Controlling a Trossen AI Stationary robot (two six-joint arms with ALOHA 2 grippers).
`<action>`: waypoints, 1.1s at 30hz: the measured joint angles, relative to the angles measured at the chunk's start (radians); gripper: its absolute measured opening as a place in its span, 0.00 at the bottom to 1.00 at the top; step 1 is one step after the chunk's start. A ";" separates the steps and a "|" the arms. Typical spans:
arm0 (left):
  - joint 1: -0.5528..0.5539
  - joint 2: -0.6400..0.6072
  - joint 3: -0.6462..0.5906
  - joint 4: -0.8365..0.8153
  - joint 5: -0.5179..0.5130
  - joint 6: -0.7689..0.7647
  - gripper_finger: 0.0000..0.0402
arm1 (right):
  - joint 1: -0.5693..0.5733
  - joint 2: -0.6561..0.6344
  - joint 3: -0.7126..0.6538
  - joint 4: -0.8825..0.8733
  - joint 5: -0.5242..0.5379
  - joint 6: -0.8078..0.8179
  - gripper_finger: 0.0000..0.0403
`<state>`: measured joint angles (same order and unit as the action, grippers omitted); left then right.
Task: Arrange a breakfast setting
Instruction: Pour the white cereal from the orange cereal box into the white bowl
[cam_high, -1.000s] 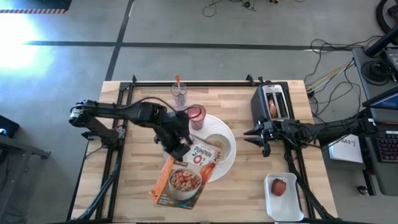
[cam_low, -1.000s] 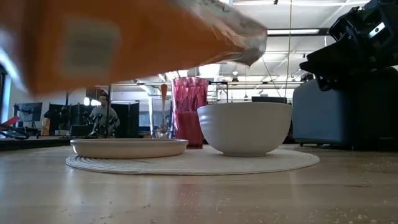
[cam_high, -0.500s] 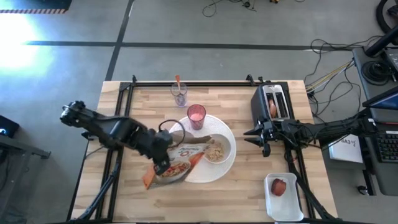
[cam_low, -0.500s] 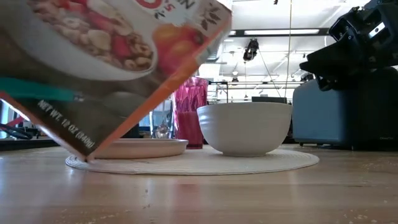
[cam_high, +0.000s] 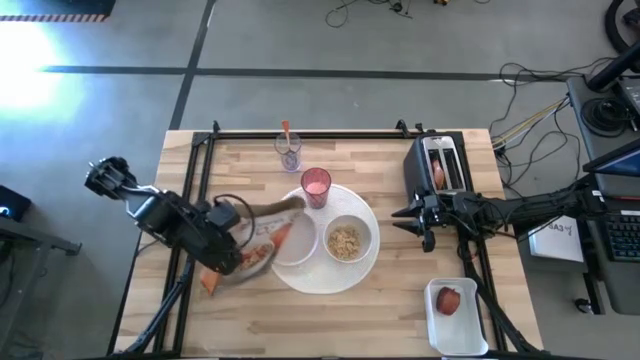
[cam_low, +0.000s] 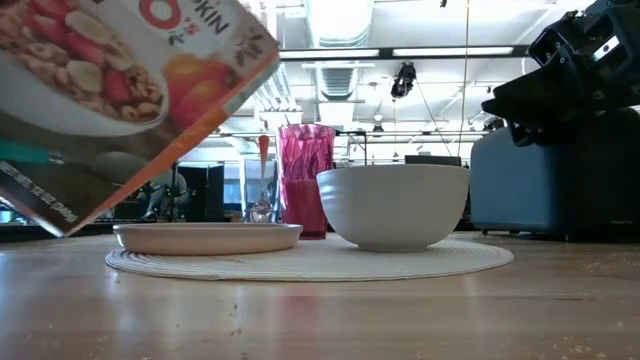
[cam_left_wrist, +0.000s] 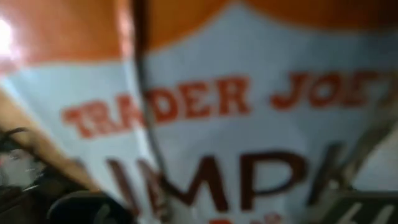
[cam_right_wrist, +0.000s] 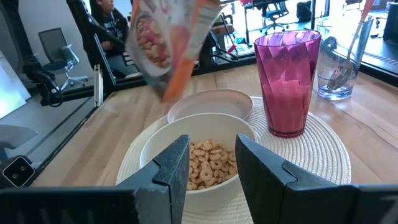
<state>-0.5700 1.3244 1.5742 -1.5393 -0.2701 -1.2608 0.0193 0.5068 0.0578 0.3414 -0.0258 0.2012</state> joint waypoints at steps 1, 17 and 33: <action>-0.004 -0.005 0.000 -0.023 -0.014 -0.017 0.00 | 0.000 0.000 0.000 0.000 0.000 0.000 0.30; -0.006 -0.065 -0.011 -0.032 -0.196 -0.032 0.00 | 0.000 0.000 0.000 0.000 0.000 0.000 0.30; 0.008 -0.093 -0.128 -0.030 -0.416 -0.040 0.00 | 0.000 0.000 0.000 0.000 0.000 0.000 0.30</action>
<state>-0.5617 1.2315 1.4463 -1.5694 -0.6861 -1.3007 0.0193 0.5068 0.0578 0.3412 -0.0260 0.2012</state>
